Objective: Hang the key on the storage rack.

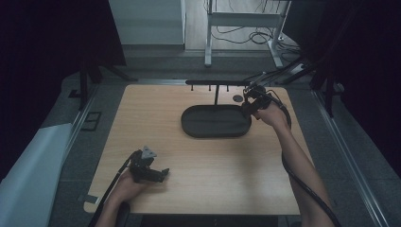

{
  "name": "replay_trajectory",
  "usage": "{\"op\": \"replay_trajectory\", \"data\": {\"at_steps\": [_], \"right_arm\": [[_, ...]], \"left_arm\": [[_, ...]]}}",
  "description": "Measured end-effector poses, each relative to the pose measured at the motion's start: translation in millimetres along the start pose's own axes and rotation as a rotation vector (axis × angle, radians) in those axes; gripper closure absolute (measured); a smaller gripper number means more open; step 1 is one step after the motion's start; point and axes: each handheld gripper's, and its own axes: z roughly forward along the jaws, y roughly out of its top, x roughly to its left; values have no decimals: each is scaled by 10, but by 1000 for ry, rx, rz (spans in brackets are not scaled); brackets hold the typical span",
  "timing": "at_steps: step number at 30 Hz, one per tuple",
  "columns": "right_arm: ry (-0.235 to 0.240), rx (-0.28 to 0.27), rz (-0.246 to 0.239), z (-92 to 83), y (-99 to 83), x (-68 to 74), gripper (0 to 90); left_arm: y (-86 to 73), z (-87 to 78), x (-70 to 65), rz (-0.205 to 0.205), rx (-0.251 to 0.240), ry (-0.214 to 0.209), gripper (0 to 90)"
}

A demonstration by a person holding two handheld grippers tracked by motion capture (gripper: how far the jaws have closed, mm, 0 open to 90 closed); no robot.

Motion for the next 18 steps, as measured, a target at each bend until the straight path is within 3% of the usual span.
{"op": "replay_trajectory", "data": {"at_steps": [9,18], "right_arm": [[20,-24,-9,-45,-103,31,132],[24,-14,-35,-46,-224,65,129]], "left_arm": [[0,0,-2,-3,0,0,0],[-1,1,-1,-1,-2,1,0]]}}
